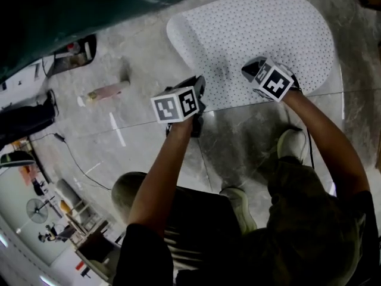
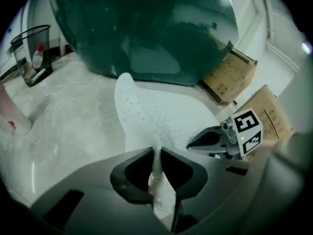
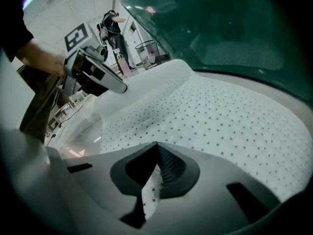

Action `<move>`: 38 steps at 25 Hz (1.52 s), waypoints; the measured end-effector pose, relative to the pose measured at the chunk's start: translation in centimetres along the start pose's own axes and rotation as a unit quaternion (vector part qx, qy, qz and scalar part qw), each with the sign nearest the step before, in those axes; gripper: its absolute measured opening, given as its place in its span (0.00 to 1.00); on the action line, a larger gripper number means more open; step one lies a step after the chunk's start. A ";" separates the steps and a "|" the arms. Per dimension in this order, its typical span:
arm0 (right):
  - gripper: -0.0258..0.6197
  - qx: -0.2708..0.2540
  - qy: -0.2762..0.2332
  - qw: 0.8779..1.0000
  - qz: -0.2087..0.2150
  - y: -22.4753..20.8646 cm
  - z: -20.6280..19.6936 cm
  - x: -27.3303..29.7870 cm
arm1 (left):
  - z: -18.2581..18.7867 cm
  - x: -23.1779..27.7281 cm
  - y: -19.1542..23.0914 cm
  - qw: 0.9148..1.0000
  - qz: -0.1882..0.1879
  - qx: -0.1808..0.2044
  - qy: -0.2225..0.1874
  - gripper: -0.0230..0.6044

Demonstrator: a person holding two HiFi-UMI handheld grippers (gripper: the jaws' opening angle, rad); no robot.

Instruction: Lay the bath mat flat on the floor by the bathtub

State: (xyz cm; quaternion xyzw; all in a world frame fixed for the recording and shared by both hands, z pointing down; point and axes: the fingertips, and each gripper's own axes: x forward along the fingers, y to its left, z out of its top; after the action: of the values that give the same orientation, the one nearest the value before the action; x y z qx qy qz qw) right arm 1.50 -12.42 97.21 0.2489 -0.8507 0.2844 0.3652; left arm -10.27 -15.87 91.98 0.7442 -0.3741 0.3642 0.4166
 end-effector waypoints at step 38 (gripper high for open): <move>0.07 -0.060 -0.031 0.997 -0.027 0.6 0.2 -0.4 | -1.5 5.6 -12.5 0.988 -0.094 0.117 -0.027 0.09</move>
State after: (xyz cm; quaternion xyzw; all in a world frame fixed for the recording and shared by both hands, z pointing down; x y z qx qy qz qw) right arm 1.27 -12.04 96.57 0.2581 -0.8701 0.2146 0.3608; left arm 2.68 -11.35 93.03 0.8293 -0.2679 0.3448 0.3487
